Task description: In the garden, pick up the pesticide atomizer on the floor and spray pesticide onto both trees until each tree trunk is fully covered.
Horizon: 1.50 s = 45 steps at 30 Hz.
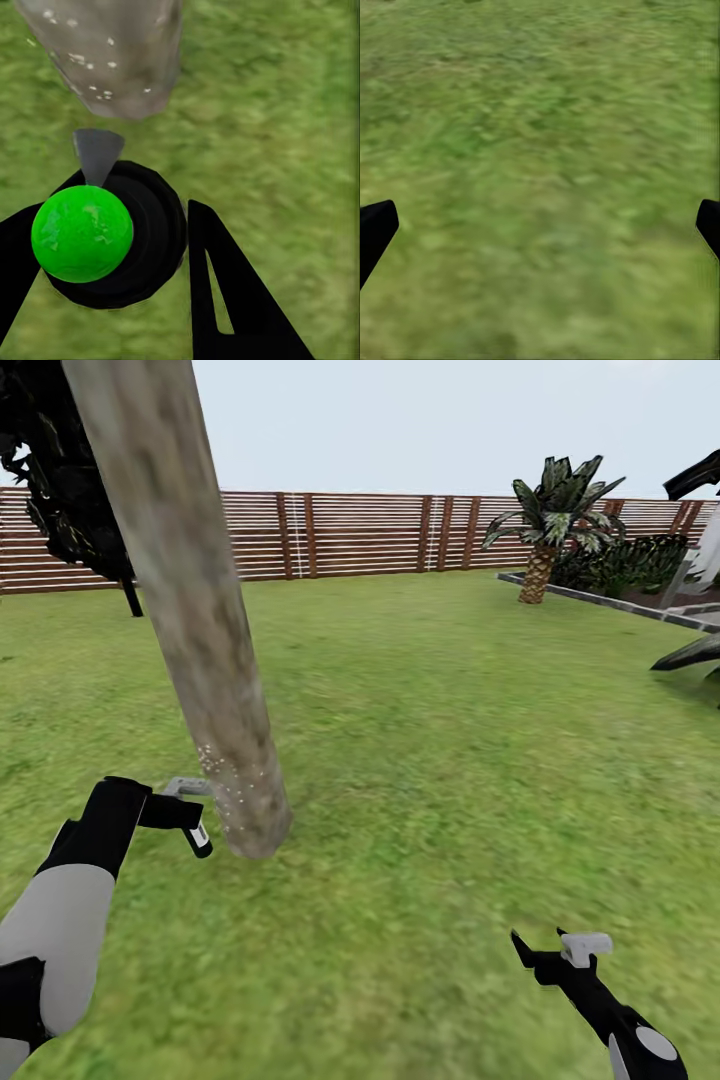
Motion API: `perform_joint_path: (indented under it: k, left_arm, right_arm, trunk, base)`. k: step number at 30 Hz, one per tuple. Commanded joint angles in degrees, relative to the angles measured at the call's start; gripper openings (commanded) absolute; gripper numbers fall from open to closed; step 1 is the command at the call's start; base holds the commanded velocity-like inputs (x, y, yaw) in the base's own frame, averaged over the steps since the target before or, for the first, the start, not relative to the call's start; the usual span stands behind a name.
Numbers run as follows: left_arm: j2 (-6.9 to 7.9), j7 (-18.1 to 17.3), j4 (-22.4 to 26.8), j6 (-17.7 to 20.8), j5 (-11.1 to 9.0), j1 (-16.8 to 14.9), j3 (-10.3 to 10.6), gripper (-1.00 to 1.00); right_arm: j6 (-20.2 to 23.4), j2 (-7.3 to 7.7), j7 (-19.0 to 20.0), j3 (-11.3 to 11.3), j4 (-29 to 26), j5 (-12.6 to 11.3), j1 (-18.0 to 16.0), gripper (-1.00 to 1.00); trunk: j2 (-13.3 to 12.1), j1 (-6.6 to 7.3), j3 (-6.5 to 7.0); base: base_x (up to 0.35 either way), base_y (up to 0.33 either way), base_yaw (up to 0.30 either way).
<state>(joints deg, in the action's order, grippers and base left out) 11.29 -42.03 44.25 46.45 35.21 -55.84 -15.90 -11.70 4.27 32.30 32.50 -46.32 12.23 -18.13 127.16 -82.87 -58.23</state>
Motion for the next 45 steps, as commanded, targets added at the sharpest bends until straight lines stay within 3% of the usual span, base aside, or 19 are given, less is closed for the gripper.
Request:
perform_joint_path:
  k: [1, 19, 24, 31, 37, 42, 45]
  left_arm:
    - [-0.04, -0.58, 0.07, 0.13, 0.57, -0.05, -0.20, -1.00]
    - [0.23, -0.57, 0.22, 1.48, 0.65, -1.31, 0.01, -1.00]
    - [0.60, -0.74, 5.16, 9.38, 0.85, -5.90, 0.40, -1.00]
    - [0.54, -0.81, 6.96, 10.74, 1.15, -8.41, 0.75, -1.00]
    - [0.11, -0.69, 6.90, 10.91, 2.42, -14.51, 0.87, -1.00]
    - [0.51, -0.51, 6.64, 10.80, 3.79, -14.33, 1.05, -1.00]
    - [0.69, -0.44, 6.16, 10.51, 3.91, -12.12, 1.05, -1.00]
  right_arm:
    - [-0.42, -0.04, 0.24, 0.27, 0.02, 0.60, -0.06, 1.00]
    - [-0.43, -0.06, 0.31, 0.20, 0.08, 0.60, -0.06, 1.00]
    - [-0.43, -0.06, 0.31, 0.20, 0.09, 0.60, -0.06, 1.00]
    - [-0.43, -0.06, 0.31, 0.18, 0.07, 0.65, -0.06, 1.00]
    - [-0.43, -0.06, 0.39, 0.13, 0.14, 0.69, -0.06, 1.00]
    - [-0.43, -0.06, 0.34, 0.16, 0.18, 0.77, -0.06, 1.00]
    - [-0.43, -0.06, 0.34, 0.12, 0.18, 0.78, -0.06, 1.00]
  trunk:
    - [0.02, -0.01, -0.07]
    - [0.02, -0.01, -0.19]
    - [0.02, -0.01, -0.19]
    - [0.02, -0.01, -0.19]
    - [0.02, -0.01, -0.19]
    - [0.02, -0.01, -0.19]
    - [0.02, -0.01, -0.19]
  base:
    - [0.234, -0.191, 0.083]
    - [-0.031, -0.195, 0.037]
    - [-0.025, -0.002, 0.000]
    - [-0.169, 0.000, 0.000]
    - [-0.005, 0.000, 0.000]
    - [0.000, 0.000, 0.000]
    - [0.000, 0.000, 0.000]
